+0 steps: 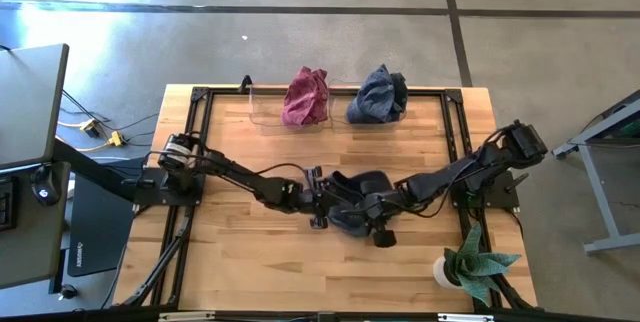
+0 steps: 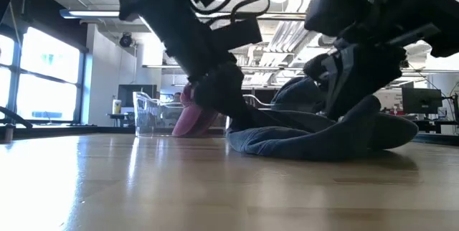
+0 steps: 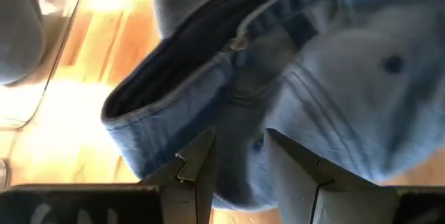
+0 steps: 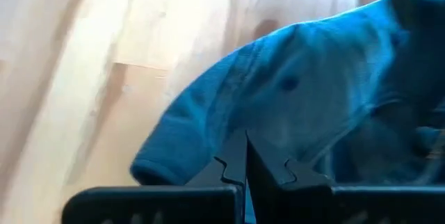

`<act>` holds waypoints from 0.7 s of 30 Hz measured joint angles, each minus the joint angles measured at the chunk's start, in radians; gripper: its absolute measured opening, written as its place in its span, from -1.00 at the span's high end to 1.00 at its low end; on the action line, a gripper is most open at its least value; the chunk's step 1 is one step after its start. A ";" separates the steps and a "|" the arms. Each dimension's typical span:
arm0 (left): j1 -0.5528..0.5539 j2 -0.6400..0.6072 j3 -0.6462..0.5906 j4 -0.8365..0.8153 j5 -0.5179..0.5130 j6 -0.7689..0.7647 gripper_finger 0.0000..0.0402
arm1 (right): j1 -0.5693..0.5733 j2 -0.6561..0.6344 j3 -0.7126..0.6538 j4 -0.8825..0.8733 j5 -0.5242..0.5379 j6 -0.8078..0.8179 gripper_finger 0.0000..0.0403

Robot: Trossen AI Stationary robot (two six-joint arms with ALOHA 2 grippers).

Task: Pick & Place hat
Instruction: Put the blue cap into the right transparent bin

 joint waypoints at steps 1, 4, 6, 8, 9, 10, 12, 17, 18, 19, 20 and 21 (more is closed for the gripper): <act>-0.007 0.000 0.007 -0.019 0.000 0.004 0.42 | 0.008 0.000 0.010 -0.016 0.029 -0.008 1.00; -0.023 -0.026 -0.001 -0.065 0.003 0.013 0.42 | 0.032 0.000 0.030 -0.030 0.115 -0.012 1.00; -0.025 -0.041 -0.012 -0.053 0.014 0.015 0.42 | 0.048 0.000 0.033 -0.008 0.171 -0.012 0.97; -0.028 -0.065 -0.048 -0.069 0.024 0.003 0.42 | 0.062 0.000 0.031 0.011 0.222 -0.012 0.90; -0.033 -0.083 -0.069 -0.079 0.027 -0.003 0.42 | 0.070 0.000 0.027 0.036 0.242 -0.012 0.86; -0.037 -0.101 -0.086 -0.067 0.030 -0.011 0.42 | 0.076 0.000 0.026 0.058 0.255 -0.012 0.80; -0.046 -0.131 -0.121 -0.031 0.030 -0.044 0.42 | 0.084 0.004 0.026 0.108 0.268 -0.012 0.66; -0.084 -0.160 -0.246 0.035 0.048 -0.132 0.42 | 0.098 0.034 0.034 0.227 0.223 -0.029 0.26; -0.089 -0.162 -0.269 0.068 0.049 -0.147 0.42 | 0.100 0.045 0.043 0.219 0.220 -0.030 0.18; -0.095 -0.164 -0.291 0.092 0.048 -0.163 0.42 | 0.101 0.055 0.058 0.206 0.216 -0.029 0.10; -0.099 -0.163 -0.312 0.121 0.047 -0.177 0.42 | 0.103 0.063 0.073 0.186 0.212 -0.020 0.03; -0.103 -0.162 -0.330 0.151 0.044 -0.184 0.42 | 0.106 0.070 0.087 0.153 0.207 -0.012 -0.03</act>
